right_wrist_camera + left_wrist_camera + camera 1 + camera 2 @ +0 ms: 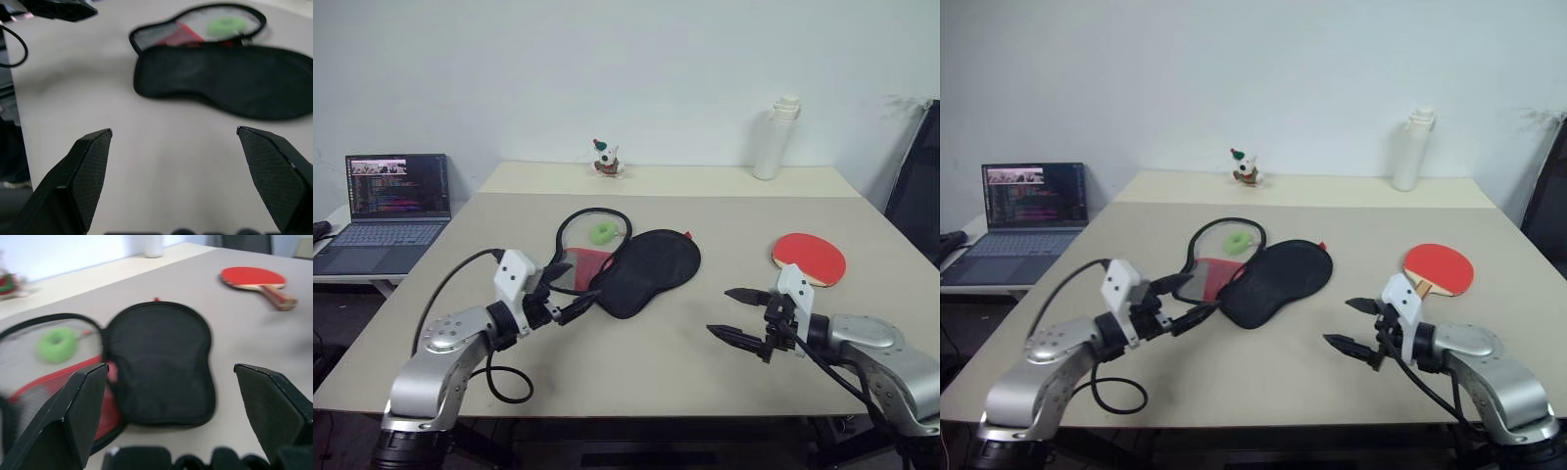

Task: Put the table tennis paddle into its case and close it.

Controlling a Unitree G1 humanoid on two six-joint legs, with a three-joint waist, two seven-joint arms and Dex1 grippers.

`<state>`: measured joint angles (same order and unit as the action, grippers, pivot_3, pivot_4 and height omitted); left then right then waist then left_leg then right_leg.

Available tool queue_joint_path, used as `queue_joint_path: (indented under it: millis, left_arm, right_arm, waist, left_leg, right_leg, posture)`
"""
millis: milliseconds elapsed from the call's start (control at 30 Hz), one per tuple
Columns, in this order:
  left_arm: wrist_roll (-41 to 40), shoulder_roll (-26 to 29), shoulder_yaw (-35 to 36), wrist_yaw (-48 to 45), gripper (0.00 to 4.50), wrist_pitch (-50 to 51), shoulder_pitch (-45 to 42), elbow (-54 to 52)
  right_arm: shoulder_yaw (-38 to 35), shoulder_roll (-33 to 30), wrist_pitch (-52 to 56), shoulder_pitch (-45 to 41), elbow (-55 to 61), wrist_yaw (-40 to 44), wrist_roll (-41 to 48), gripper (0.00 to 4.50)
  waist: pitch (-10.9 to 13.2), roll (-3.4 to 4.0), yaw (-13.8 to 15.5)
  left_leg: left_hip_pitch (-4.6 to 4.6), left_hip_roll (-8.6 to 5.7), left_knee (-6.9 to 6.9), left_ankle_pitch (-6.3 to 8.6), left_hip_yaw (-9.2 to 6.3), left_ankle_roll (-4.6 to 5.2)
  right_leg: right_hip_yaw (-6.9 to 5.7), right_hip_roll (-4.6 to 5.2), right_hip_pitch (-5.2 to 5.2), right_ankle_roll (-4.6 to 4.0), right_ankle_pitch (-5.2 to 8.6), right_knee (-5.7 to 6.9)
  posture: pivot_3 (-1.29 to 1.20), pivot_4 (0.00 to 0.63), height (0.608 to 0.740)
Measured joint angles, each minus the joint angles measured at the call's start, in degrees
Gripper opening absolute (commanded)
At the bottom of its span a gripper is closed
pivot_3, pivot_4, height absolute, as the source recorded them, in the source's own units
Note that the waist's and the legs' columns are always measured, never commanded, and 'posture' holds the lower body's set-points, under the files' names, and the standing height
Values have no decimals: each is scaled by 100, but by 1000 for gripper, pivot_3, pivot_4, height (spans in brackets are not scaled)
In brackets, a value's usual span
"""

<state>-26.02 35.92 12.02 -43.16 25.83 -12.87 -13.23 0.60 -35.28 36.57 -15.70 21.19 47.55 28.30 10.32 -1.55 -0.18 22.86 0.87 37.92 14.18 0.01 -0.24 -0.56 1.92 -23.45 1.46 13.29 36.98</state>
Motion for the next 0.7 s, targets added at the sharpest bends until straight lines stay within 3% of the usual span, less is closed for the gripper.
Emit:
queue_joint_path:
  millis: [467, 567, 700]
  left_arm:
    - [-118, 268, 85, -317, 4500, 22, -116, 138]
    - [-119, 286, 66, -415, 4500, 23, -224, 226]
    - [-187, 469, -59, -804, 4500, 135, -504, 484]
  right_arm:
    - [93, 51, -225, -542, -717, 53, -89, 4486]
    - [126, 228, -57, -639, -829, -252, -199, 4486]
    - [110, 936, 1043, -1087, -1275, -1255, -224, 4486]
  waist:
    - [3, -3, 11]
    - [3, -3, 10]
    - [4, -1, 4]
  left_leg:
    - [3, -4, 1, 0, 1, 0]
    - [3, -4, 1, 0, 3, 0]
    - [3, -3, 2, 0, 6, 0]
  right_leg:
    - [0, 8, -2, -1, 0, 0]
    - [1, 7, -2, 0, 0, 0]
    - [3, 5, -9, -3, -2, 9]
  posture:
    - [0, 150, 740]
    - [0, 150, 740]
    - [0, 150, 740]
